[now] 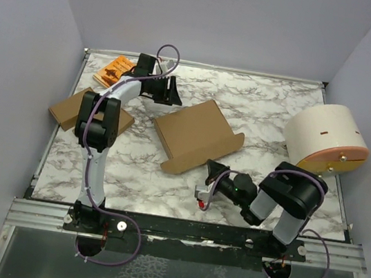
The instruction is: Fold the paper box
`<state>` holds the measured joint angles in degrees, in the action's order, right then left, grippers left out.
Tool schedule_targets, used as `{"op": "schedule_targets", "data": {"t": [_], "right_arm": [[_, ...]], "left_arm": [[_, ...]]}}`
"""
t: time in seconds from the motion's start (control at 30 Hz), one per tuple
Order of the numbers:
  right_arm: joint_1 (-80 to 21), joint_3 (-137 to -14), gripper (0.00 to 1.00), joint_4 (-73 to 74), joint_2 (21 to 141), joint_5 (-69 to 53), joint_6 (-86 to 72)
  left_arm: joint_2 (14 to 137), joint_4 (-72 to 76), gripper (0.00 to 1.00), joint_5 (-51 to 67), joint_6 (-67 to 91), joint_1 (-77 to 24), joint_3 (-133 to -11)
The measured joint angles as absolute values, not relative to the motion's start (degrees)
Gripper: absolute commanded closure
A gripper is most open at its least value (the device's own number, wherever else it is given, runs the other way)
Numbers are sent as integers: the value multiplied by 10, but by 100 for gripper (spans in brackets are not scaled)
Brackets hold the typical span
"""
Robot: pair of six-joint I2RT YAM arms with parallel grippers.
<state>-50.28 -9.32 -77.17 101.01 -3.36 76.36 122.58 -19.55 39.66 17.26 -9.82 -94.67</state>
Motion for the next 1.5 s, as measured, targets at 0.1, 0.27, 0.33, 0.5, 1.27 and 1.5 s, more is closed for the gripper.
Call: {"op": "schedule_targets", "data": {"t": [0.1, 0.27, 0.33, 0.5, 1.27, 1.5], "right_arm": [[-489, -79, 99, -803, 1053, -41, 770], [-488, -38, 99, -817, 1066, -70, 780], [-488, -37, 99, -813, 1057, -78, 781], [-477, -69, 99, -650, 880, -117, 759], [-211, -573, 52, 136, 902, -429, 392], [-154, -600, 96, 173, 931, -452, 367]], "left_arm": [[1248, -197, 44, 398, 175, -99, -962], [1265, -203, 44, 399, 177, -99, -977], [1268, -203, 44, 402, 177, -99, -986], [1270, -203, 44, 408, 174, -99, -996], [1068, -11, 45, 370, 190, -68, -762], [1054, 11, 46, 371, 183, -68, -728]]}}
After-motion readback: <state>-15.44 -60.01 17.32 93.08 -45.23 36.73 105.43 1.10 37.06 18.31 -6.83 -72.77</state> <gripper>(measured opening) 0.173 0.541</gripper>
